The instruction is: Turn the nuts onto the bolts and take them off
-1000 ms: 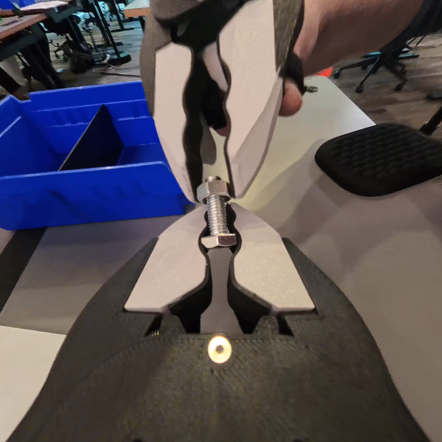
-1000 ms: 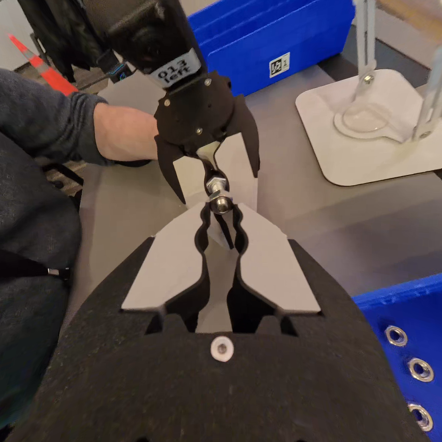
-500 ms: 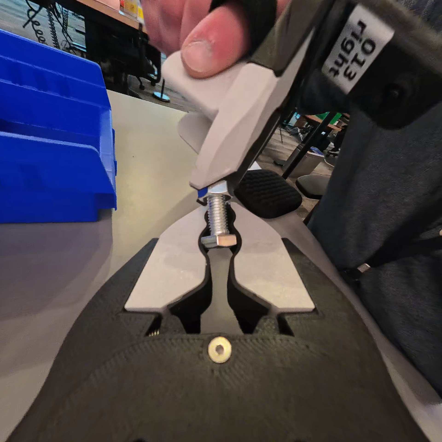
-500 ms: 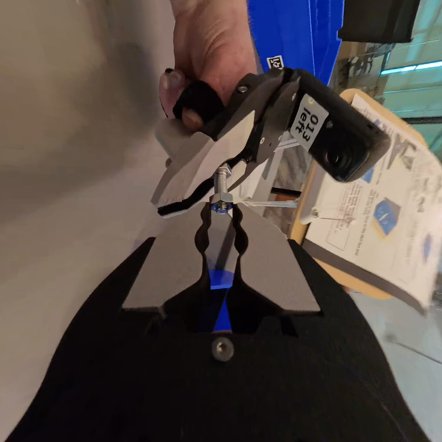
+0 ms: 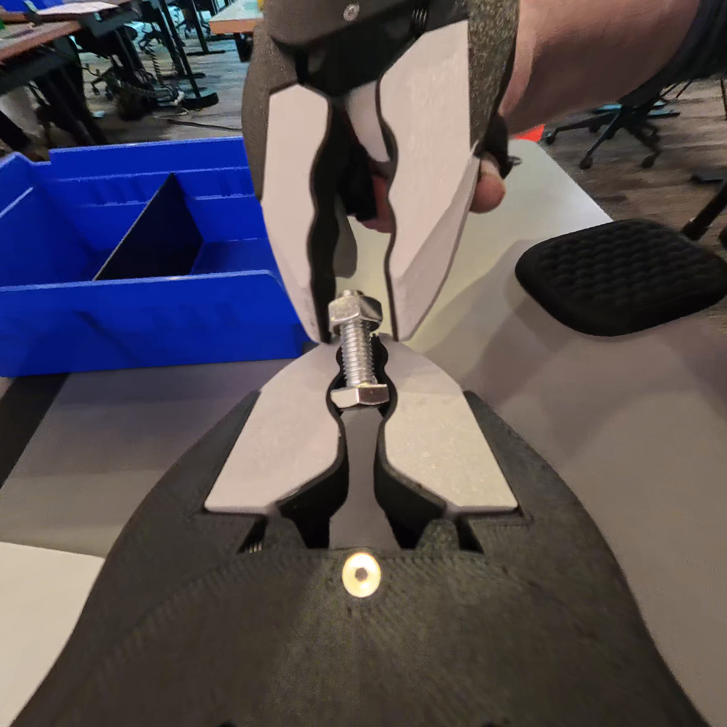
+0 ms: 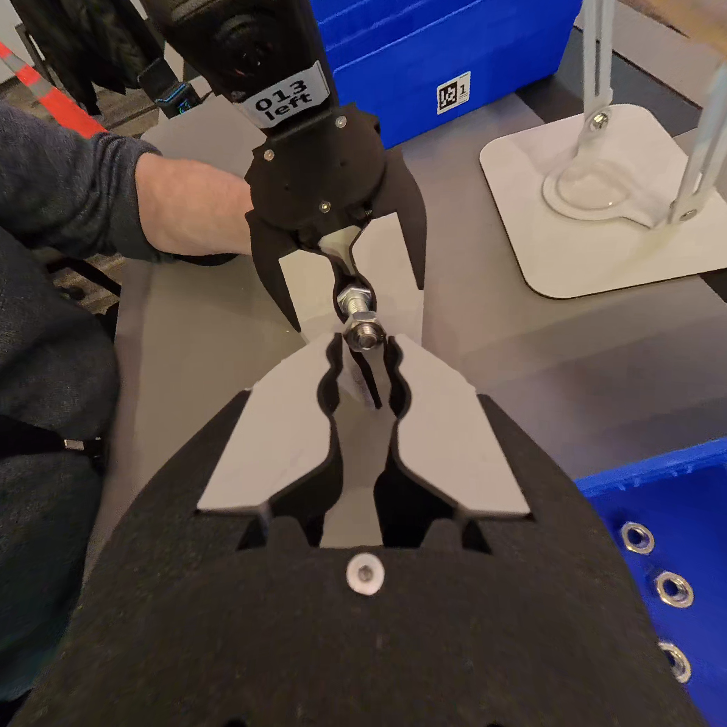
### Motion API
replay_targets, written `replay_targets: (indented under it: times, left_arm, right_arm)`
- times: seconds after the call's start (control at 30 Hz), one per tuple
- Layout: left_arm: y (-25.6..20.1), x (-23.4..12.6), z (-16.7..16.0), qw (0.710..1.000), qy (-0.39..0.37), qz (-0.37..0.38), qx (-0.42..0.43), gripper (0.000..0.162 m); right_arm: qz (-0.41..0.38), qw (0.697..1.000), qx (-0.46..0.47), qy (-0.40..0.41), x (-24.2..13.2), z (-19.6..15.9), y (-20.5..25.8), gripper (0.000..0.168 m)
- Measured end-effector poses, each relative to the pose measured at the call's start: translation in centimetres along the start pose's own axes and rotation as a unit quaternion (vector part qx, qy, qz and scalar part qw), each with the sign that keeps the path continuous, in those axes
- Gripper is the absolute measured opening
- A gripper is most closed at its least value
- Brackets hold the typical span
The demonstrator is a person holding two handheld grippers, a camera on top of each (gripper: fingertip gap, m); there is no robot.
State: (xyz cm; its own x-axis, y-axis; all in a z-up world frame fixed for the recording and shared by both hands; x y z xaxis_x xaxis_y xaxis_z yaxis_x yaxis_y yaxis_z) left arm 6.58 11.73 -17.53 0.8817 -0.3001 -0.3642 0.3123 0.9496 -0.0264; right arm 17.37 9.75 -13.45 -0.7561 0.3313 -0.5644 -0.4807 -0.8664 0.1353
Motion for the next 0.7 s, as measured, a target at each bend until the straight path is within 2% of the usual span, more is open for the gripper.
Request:
replay_targets:
  times: [0.13, 0.23, 0.3, 0.37, 0.43, 0.47, 0.53, 0.63, 0.7]
  left_arm:
    - [0.0, 0.1, -0.1, 1.000, 0.002, -0.011, -0.011, 0.010]
    - [0.0, 0.1, -0.2, 0.997, -0.017, -0.060, -0.048, 0.010]
    - [0.1, 0.0, -0.3, 0.989, -0.042, -0.110, -0.087, 0.009]
    - [-0.2, 0.2, -0.6, 0.973, -0.054, -0.181, -0.132, 0.010]
    - [-0.2, 0.4, -0.8, 0.964, -0.067, -0.208, -0.153, 0.009]
    - [-0.1, 0.4, -1.0, 0.961, -0.064, -0.215, -0.162, 0.010]
    - [0.0, 0.3, -0.8, 0.969, -0.057, -0.190, -0.145, 0.010]
    - [0.1, -0.1, -0.6, 0.981, -0.047, -0.147, -0.118, 0.009]
    - [0.2, -0.2, -0.4, 0.984, -0.048, -0.132, -0.106, 0.009]
  right_arm:
    - [-0.021, 0.998, -0.054, 0.001, 0.1, 0.0, 0.2, 0.017]
    - [-0.061, 0.983, -0.171, 0.010, 0.0, 0.3, 0.8, 0.017]
    - [-0.121, 0.939, -0.322, 0.021, 0.0, 0.4, 1.5, 0.016]
    - [-0.170, 0.858, -0.483, 0.038, 0.1, 0.3, 2.4, 0.015]
    - [-0.200, 0.789, -0.578, 0.056, 0.3, 0.1, 2.9, 0.016]
    - [-0.202, 0.776, -0.593, 0.066, 0.4, 0.1, 2.9, 0.016]
    - [-0.201, 0.789, -0.577, 0.062, 0.2, 0.2, 2.6, 0.028]
    - [-0.167, 0.870, -0.462, 0.041, -0.6, 0.6, 1.8, 0.040]
    - [-0.133, 0.925, -0.356, 0.026, -1.1, 0.8, 1.1, 0.040]
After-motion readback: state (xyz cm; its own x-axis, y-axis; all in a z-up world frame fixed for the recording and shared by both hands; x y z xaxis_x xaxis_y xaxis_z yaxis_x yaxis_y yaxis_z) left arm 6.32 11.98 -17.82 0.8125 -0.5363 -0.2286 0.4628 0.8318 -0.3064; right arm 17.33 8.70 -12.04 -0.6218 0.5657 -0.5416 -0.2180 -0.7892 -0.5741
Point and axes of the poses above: each gripper's, where its closed fingertips meet, x out along the fingers, z out of its top, y = z × x across the jaws, the point moved 8 cm from there along -x, back along the fingers, and after that the axes turned 11 degrees about -z, right-handed, at the moved point
